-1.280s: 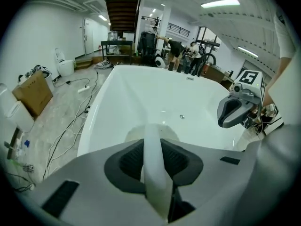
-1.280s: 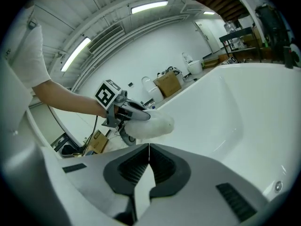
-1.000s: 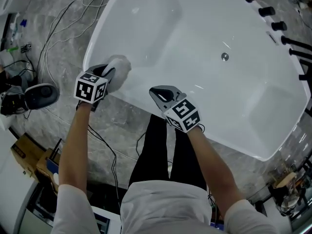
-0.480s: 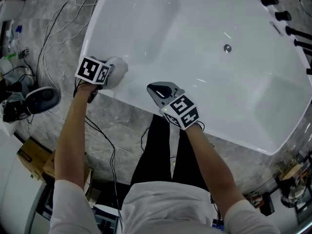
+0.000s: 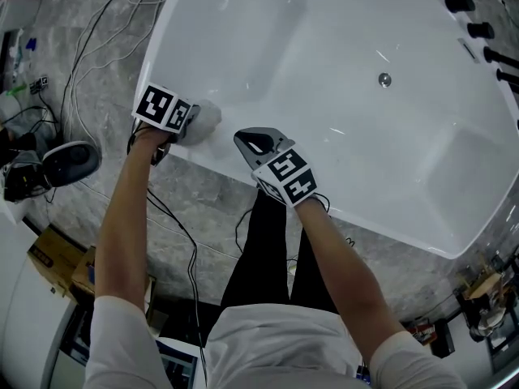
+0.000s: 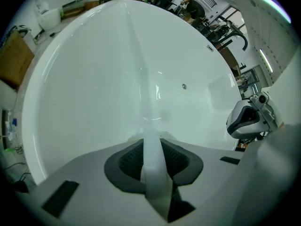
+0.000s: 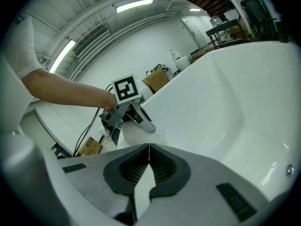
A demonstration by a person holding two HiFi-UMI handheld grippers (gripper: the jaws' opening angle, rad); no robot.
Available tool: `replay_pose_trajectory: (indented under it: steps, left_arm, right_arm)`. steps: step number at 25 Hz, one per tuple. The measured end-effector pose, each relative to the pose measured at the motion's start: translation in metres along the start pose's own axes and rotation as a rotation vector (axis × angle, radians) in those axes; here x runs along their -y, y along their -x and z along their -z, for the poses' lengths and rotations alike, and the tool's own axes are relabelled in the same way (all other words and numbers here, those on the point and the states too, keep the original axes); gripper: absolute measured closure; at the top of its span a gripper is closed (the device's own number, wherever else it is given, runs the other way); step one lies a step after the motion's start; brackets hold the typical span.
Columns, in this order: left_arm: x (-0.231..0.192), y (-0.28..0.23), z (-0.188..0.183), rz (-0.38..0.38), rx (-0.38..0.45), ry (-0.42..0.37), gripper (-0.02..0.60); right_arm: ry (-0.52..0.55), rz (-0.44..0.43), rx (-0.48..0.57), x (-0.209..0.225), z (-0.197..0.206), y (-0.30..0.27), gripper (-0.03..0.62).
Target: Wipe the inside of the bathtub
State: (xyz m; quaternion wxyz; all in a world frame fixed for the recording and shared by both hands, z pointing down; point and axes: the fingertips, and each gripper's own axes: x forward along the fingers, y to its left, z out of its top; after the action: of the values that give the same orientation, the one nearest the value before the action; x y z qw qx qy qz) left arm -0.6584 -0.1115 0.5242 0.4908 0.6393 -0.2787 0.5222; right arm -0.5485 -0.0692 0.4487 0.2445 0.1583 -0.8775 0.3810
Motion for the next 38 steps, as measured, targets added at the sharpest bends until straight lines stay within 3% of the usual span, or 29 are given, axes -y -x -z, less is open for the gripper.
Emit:
replay_pose_trajectory:
  steps: [9,14,18,34,38]
  left_arm:
    - [0.011,-0.007,0.001,-0.045,-0.015,-0.055,0.483]
    - [0.016,-0.008,0.001,-0.029,-0.001,-0.028,0.483]
    - [0.025,-0.014,-0.001,-0.023,-0.002,-0.034,0.483]
    - [0.094,-0.041,-0.012,0.017,0.017,-0.089,0.483]
    - [0.111,-0.047,-0.014,0.021,0.009,-0.097,0.483]
  right_arm:
    - [-0.002,0.033,-0.016,0.010,0.007,0.006,0.576]
    - [-0.004,0.052,-0.018,0.016,0.005,0.015,0.576]
    - [-0.006,0.117,-0.030,0.028,0.010,0.015,0.576]
    - [0.106,0.200,-0.170,0.053,0.055,0.049,0.576]
    - [0.080,0.202,-0.170,0.059,0.069,0.069,0.576]
